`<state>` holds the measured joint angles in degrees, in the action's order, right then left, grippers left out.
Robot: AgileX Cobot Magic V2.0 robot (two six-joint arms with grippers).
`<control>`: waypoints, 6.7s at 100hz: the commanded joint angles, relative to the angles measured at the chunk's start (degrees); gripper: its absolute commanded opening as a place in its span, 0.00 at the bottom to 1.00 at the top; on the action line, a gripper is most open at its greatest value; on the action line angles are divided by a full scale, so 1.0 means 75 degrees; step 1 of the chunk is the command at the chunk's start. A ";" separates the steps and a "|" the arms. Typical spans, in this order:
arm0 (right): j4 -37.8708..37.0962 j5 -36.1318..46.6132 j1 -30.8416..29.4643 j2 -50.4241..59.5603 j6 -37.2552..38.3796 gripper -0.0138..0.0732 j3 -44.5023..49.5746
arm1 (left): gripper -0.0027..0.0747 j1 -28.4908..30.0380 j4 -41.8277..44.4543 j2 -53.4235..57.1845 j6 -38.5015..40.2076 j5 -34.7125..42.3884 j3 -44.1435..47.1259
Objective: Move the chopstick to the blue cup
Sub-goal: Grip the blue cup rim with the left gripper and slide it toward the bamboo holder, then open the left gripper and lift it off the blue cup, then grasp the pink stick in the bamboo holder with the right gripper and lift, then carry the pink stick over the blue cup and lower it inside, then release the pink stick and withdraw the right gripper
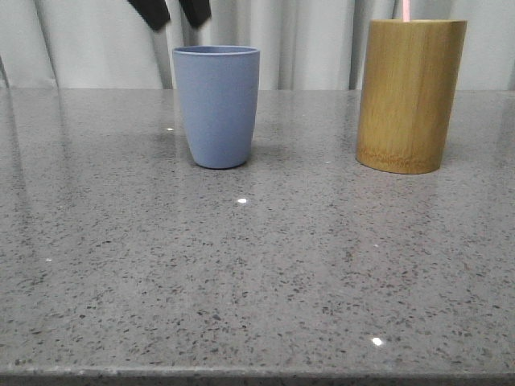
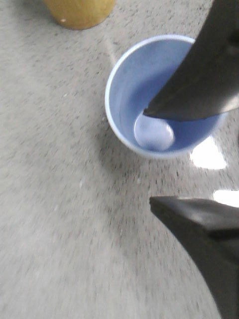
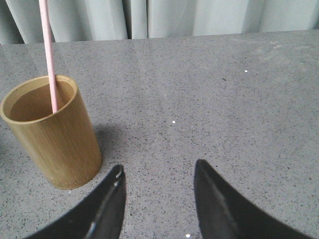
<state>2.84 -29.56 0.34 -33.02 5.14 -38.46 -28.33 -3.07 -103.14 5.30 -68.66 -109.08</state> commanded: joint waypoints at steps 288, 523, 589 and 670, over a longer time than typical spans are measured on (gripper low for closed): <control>0.0362 0.0287 0.1907 -0.7387 -0.0029 0.10 -0.6382 | 0.48 0.1493 0.1406 0.8534 0.0645 0.2940 0.7597; 0.0615 0.0732 0.4662 -0.8986 -0.0381 0.42 -0.8808 | 0.48 0.1493 0.1337 0.8534 0.0645 0.2945 0.7597; 0.0583 0.0382 0.3589 -0.7488 -0.0373 0.42 -0.7776 | 0.48 0.1493 0.1369 0.8534 0.0838 0.3167 0.7597; -0.0114 0.0688 0.1707 -0.2682 -0.0373 0.42 -0.3165 | 0.48 0.1493 0.1369 0.8534 0.0868 0.3394 0.7597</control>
<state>2.68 -29.06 14.33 -58.04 2.72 -63.69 -17.22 6.84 -39.10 11.03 -47.92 -50.60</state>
